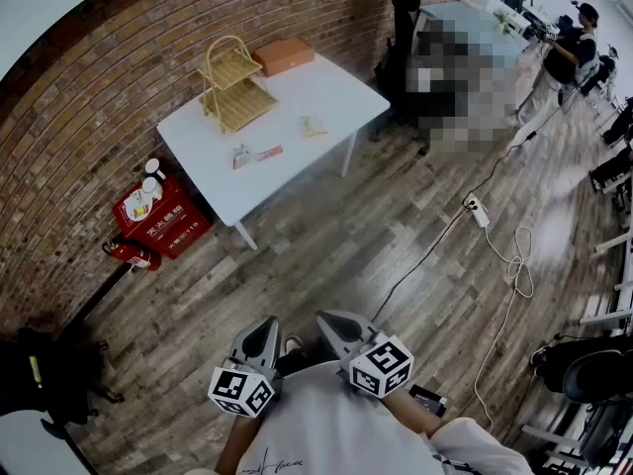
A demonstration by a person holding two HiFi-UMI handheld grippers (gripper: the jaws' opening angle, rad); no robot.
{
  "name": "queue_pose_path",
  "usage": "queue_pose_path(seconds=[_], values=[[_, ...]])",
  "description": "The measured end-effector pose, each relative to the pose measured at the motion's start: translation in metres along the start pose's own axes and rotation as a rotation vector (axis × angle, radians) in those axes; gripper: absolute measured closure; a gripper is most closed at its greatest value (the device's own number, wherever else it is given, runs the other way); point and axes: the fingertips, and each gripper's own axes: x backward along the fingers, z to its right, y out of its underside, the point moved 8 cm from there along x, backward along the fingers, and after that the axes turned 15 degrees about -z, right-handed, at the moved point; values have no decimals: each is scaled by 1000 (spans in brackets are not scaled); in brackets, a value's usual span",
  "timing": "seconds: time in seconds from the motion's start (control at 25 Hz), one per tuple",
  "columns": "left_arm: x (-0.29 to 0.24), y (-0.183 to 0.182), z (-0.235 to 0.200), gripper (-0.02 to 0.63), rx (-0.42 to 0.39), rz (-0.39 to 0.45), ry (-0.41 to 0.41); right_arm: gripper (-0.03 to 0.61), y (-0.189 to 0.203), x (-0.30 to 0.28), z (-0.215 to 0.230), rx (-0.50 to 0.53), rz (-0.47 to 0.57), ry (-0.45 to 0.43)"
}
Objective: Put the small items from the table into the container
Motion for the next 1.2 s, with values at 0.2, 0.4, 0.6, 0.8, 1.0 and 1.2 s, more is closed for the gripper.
queue_pose_path(seconds=[0.2, 0.4, 0.6, 0.8, 1.0, 1.2], values=[[-18, -10, 12, 606, -23, -15, -10, 558, -7, 8, 17, 17, 6, -4], [-33, -18, 20, 606, -70, -29, -36, 558, -8, 15, 33, 44, 7, 4], [-50, -29, 27, 606, -121, -4, -56, 557, -16, 16, 46, 73, 11, 9], [-56, -38, 37, 606, -165, 32, -87, 557, -21, 9, 45, 65, 15, -19], [-66, -42, 35, 606, -118, 39, -56, 558, -30, 0, 46, 82, 38, -19], [-78, -49, 25, 606, -91, 31, -82, 558, -42, -12, 55, 83, 11, -15]])
